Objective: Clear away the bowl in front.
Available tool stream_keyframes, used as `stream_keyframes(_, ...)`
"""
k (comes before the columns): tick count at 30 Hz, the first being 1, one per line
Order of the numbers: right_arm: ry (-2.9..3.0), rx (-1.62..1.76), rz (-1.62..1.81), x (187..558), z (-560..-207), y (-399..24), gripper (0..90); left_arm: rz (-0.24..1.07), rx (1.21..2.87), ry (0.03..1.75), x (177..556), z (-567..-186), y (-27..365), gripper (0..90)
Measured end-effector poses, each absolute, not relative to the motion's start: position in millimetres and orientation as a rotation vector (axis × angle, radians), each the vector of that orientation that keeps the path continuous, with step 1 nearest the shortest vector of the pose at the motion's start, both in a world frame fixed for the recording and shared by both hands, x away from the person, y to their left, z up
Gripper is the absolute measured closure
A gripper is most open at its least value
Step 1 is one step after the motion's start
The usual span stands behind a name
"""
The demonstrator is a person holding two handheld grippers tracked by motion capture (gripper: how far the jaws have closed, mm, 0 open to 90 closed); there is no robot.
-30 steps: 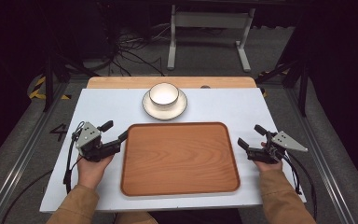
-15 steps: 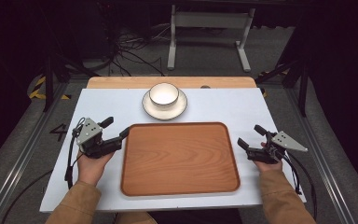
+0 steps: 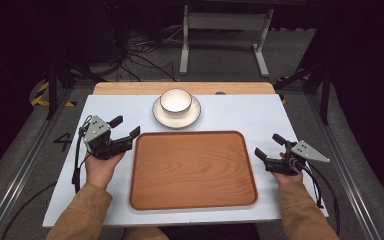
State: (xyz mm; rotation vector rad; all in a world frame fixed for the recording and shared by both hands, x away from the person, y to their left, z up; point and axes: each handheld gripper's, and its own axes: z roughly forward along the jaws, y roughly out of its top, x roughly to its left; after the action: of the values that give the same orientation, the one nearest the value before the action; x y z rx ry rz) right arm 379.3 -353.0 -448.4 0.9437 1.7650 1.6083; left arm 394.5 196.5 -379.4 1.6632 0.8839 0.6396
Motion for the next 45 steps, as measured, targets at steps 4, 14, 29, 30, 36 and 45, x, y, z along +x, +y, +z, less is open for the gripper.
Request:
stream_keyframes(4,1.764,0.945,1.611,379.4,-448.3,-353.0,3.7,0.647,1.653,0.891,400.6,-374.9,195.9,28.1)
stream_keyframes(14,1.766,0.944,1.609,379.7,-448.5,-353.3,3.7,0.648,1.652,0.913,419.3,-367.7,191.3,28.1)
stream_keyframes(29,1.767,0.949,1.61,379.8,-448.7,-353.7,3.8,0.658,1.655,0.927,445.9,-361.1,180.8,28.2)
stream_keyframes(30,1.767,0.949,1.61,379.9,-448.7,-353.7,3.7,0.646,1.659,0.932,448.3,-361.3,179.8,28.2)
stream_keyframes(36,1.768,0.95,1.604,379.9,-448.9,-353.9,3.7,0.625,1.65,0.944,460.9,-359.0,174.1,28.1)
stream_keyframes(45,1.772,0.951,1.595,379.8,-449.2,-351.9,3.8,0.623,1.654,0.958,480.4,-352.9,163.9,28.3)
